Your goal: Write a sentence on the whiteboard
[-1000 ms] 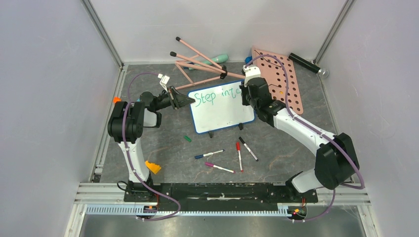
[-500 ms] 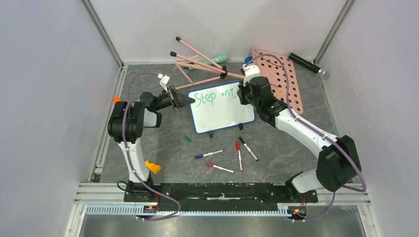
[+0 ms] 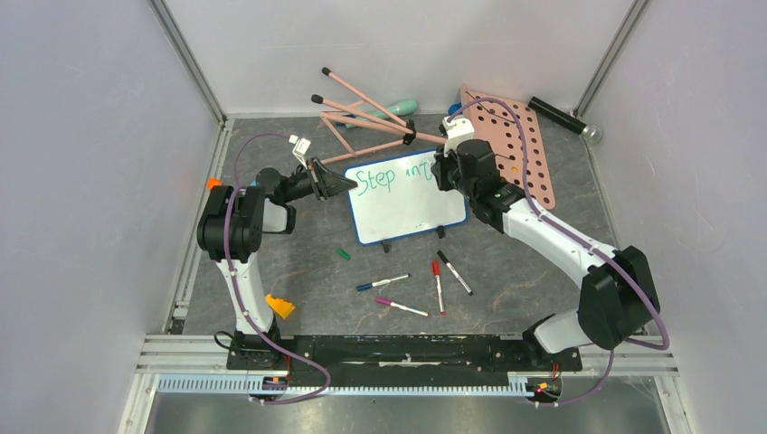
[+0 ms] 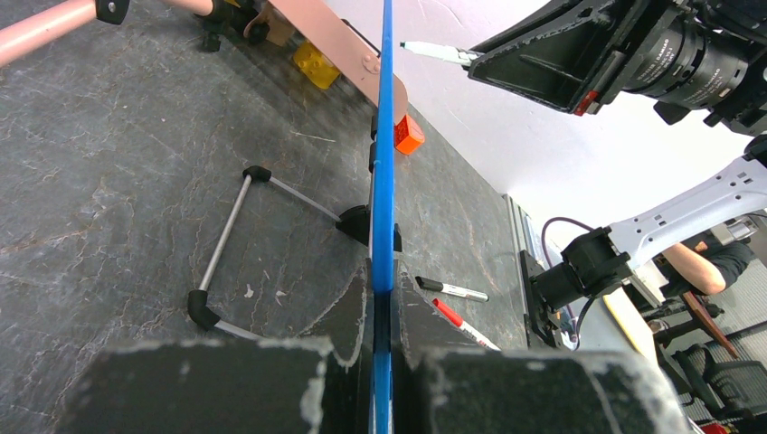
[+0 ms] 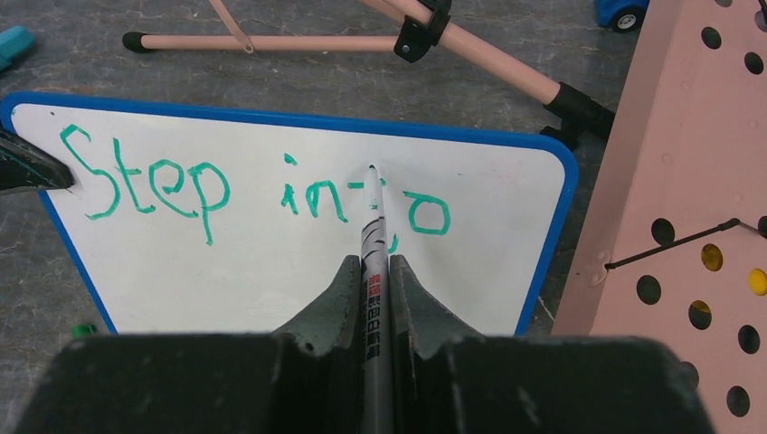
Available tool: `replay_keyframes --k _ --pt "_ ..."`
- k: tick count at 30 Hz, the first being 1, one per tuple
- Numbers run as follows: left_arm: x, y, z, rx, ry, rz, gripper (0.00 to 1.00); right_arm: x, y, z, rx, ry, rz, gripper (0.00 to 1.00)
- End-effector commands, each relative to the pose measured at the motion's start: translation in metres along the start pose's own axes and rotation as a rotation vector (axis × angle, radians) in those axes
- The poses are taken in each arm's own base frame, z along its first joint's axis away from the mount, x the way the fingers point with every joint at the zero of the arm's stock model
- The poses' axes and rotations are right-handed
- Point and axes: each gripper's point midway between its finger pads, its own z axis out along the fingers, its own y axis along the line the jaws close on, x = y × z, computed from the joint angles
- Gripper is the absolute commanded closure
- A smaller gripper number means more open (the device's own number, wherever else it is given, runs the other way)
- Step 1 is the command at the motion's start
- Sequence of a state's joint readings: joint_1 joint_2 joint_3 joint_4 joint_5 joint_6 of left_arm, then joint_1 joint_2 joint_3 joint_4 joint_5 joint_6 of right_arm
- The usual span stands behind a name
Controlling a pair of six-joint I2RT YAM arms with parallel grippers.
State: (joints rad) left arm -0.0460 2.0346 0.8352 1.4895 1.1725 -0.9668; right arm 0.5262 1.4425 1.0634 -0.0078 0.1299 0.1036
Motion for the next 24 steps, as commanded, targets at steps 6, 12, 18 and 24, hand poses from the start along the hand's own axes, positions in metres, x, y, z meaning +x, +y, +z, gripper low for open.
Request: replay_keyframes --k 6,12,18,24 --pt "-0.0159 -0.0125 0.0011 0.034 -0.021 0.093 0.98 -0.019 0.0044 0.008 -0.018 -0.048 -0.001 1.0" --pt "-0.0163 -0.0129 0.001 0.034 -0.021 0.094 0.98 -0.0169 0.0023 0.0088 -0.007 -0.041 -0.001 1.0" --pt "-0.0161 -0.0132 0.0011 0.034 -0.021 0.094 0.98 -0.0114 0.0 0.0081 0.005 -0.032 -0.001 1.0" --pt "-0.0159 -0.0129 0.0009 0.033 -0.022 0.095 0.98 -0.0193 -0.0005 0.0121 0.011 -0.039 -0.004 1.0"
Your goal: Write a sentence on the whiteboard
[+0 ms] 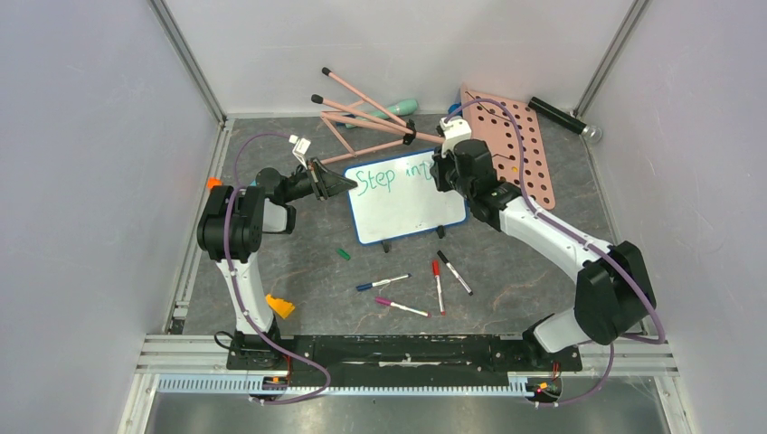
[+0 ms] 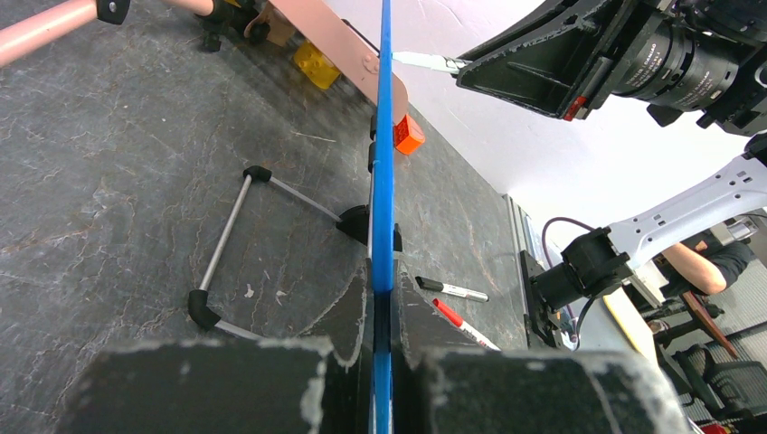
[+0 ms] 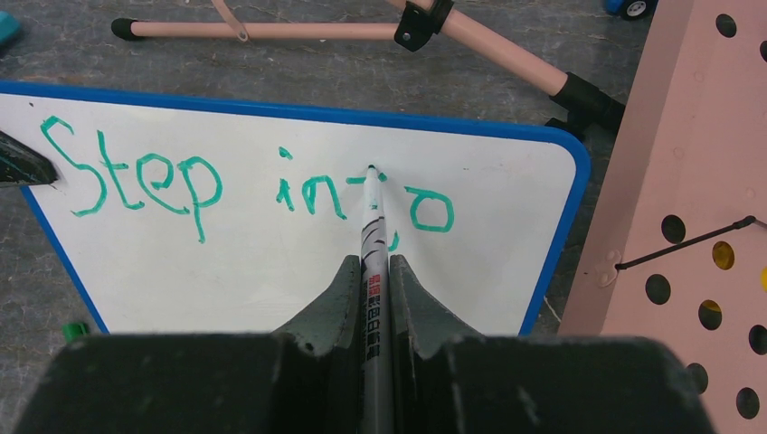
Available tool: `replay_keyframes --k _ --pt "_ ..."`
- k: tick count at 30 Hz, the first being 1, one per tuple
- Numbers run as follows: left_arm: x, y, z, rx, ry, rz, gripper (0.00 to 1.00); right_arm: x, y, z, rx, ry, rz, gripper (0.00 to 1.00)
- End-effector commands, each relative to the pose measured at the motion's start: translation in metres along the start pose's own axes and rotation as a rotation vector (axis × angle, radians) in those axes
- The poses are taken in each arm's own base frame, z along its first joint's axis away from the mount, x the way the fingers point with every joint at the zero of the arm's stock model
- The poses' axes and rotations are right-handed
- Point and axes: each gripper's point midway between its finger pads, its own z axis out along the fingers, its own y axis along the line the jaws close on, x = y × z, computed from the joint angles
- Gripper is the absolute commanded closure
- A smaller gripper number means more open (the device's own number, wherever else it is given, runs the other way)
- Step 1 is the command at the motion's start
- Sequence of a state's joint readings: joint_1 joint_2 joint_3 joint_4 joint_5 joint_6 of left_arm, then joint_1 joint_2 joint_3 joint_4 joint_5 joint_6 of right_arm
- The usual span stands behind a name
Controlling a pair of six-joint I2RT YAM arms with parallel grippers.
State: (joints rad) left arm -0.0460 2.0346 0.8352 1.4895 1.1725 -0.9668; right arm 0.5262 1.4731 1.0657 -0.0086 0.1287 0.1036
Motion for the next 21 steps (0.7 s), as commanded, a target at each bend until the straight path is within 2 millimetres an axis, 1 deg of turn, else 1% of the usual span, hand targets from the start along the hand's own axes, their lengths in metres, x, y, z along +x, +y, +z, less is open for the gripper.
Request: replay_keyframes --k 1,6,8,14,16,21 --pt "-0.016 -0.013 0.001 0.033 -0.022 0.095 0.98 -0.03 -0.001 0.005 0.012 -0.068 -0.002 1.0" --pt "-0.016 -0.013 0.001 0.033 -0.022 0.095 0.98 -0.033 -0.001 0.007 0.014 -0.07 -0.003 1.0" --pt "-0.016 -0.013 0.001 0.034 -0.022 0.094 0.98 -0.031 -0.001 0.008 0.016 -0.065 -0.004 1.0" --pt "-0.016 -0.013 0.001 0.033 -0.022 0.094 0.98 -0.028 -0.001 0.003 0.01 -0.064 -0.003 1.0" --pt "-0.016 -0.013 0.001 0.033 -0.021 0.092 0.98 -0.033 0.002 -0.002 -0.005 -0.077 0.0 1.0" --pt "-0.017 -0.014 0.001 0.035 -0.021 0.097 0.98 -0.059 0.01 -0.021 -0.06 -0.138 0.01 1.0"
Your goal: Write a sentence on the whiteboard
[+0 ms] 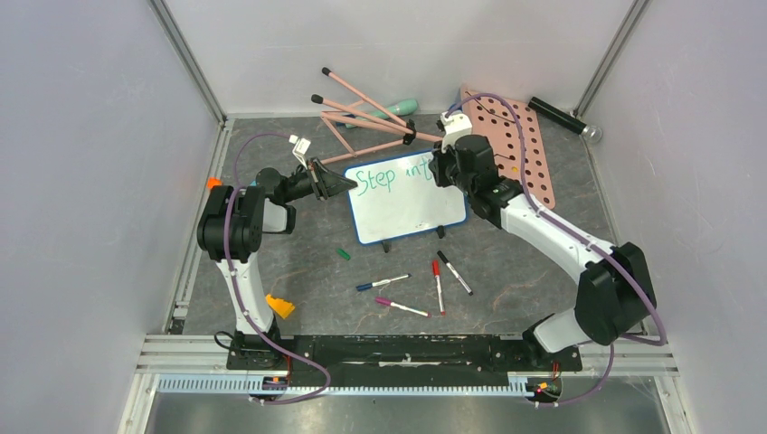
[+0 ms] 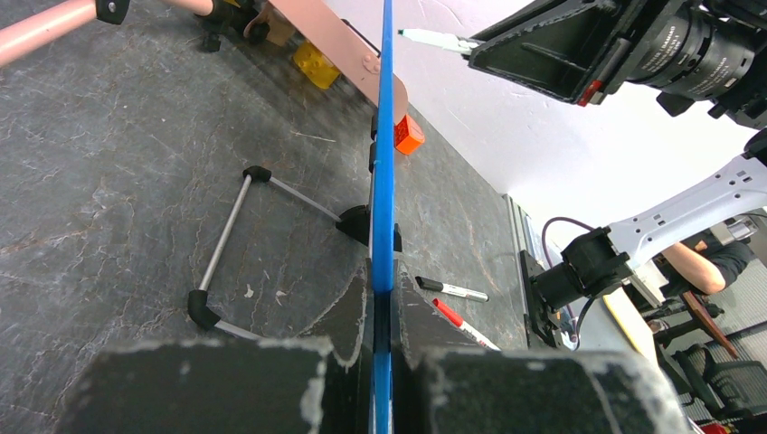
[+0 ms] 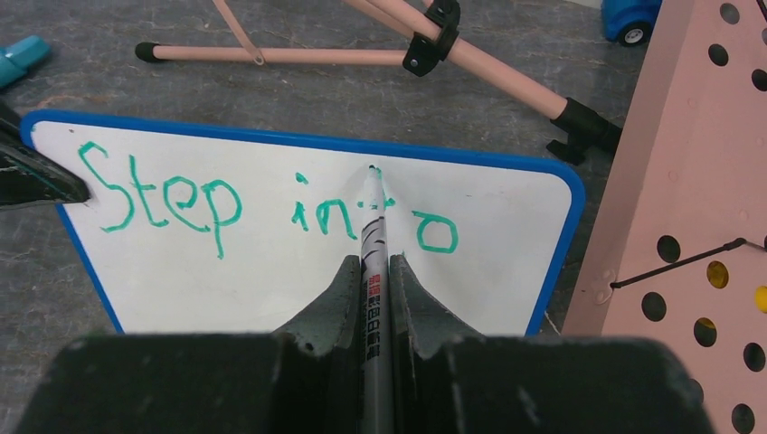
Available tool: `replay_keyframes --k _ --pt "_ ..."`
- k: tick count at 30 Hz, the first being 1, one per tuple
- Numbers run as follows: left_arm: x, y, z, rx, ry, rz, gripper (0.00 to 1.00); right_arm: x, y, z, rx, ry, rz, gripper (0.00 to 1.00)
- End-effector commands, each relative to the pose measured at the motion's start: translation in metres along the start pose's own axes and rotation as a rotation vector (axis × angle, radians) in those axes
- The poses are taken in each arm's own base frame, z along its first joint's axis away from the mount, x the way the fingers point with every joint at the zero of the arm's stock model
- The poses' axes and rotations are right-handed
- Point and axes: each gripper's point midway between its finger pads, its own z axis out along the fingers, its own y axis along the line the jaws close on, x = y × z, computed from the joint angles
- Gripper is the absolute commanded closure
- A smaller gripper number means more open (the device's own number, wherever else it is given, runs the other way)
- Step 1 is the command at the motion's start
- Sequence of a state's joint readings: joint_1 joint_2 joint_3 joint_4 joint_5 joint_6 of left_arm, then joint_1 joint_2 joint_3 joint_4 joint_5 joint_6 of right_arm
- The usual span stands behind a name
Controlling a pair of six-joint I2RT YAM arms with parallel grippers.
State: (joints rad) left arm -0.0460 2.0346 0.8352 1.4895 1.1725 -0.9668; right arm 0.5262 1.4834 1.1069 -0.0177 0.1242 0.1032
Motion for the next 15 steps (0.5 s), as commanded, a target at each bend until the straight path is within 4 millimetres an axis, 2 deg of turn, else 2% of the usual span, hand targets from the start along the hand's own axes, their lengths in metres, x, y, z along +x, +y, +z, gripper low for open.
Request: replay_keyframes --k 1,5,15 --pt "-0.017 -0.014 0.001 0.035 -0.022 0.097 0.98 -0.049 0.012 -0.025 -0.072 -0.128 0.01 1.0" --pt "-0.016 -0.014 0.001 0.034 -0.021 0.099 0.98 -0.05 0.02 -0.041 -0.13 -0.173 0.047 1.0" --pt "-0.016 -0.015 0.0 0.032 -0.024 0.102 0.98 0.003 0.03 -0.069 -0.153 -0.137 0.149 1.0"
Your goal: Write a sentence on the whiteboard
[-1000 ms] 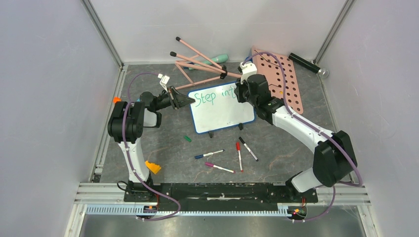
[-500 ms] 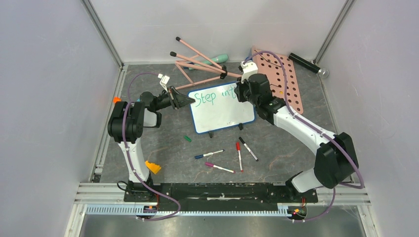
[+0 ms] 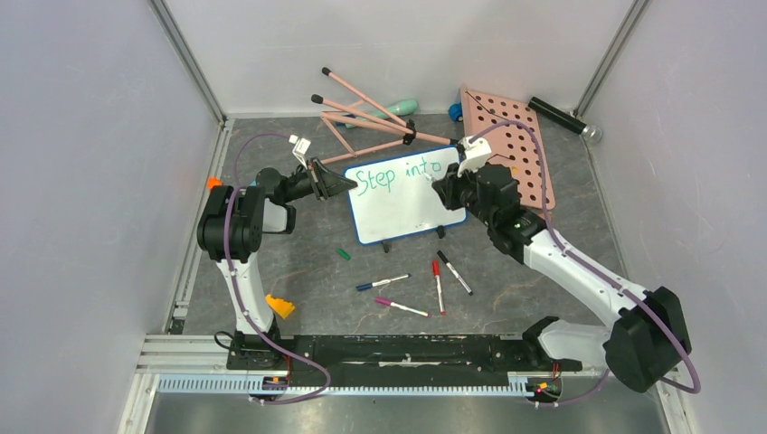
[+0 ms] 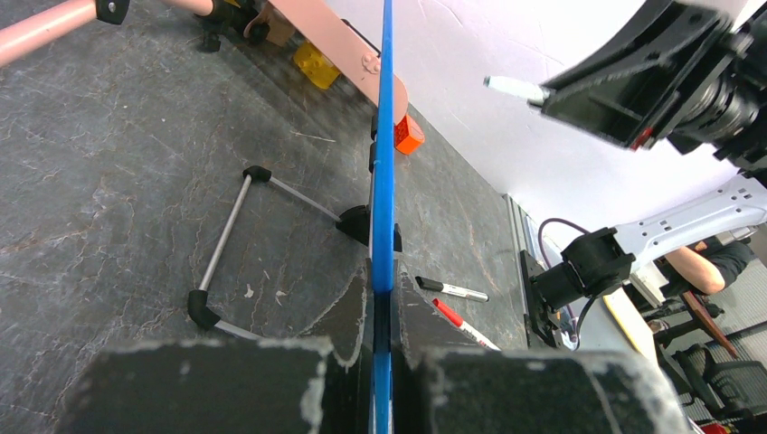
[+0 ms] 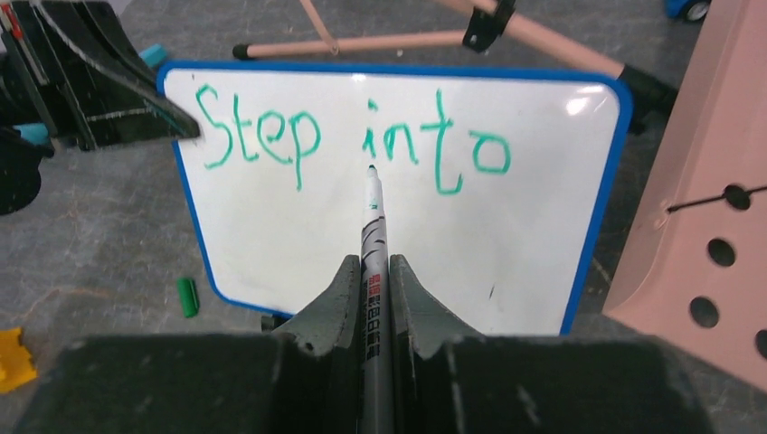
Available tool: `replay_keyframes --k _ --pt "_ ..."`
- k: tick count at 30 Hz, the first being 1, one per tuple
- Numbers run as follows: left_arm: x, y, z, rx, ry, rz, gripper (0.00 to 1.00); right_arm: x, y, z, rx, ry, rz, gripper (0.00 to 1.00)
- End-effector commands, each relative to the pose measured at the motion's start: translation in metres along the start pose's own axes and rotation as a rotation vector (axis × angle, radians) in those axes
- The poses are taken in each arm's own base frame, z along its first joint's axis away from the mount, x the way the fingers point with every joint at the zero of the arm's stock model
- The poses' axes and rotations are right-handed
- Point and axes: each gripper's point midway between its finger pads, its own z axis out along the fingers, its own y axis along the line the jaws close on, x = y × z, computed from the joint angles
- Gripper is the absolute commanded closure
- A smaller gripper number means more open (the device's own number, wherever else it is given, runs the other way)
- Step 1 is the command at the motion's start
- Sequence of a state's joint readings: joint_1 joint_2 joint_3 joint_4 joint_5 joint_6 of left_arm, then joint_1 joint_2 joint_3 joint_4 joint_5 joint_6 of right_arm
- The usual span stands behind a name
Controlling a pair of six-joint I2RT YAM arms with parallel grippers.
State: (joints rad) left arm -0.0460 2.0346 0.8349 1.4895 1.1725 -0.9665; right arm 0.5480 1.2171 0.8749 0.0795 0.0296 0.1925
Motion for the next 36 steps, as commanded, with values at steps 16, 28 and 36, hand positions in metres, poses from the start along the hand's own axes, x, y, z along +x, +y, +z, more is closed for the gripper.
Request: replay_keyframes --k 16,28,36 --pt "-0.019 -0.01 0.0 0.014 -0.046 0.132 0.98 0.024 -0.015 -0.048 0.112 -0.018 0.109 1.0" --pt "-0.013 -0.008 -0.005 -0.025 -0.072 0.187 0.98 0.054 0.01 -0.046 -0.024 0.069 0.048 1.0" --pt "-0.009 -0.009 -0.006 -0.024 -0.063 0.211 0.98 0.054 0.052 -0.013 -0.034 0.064 -0.003 1.0"
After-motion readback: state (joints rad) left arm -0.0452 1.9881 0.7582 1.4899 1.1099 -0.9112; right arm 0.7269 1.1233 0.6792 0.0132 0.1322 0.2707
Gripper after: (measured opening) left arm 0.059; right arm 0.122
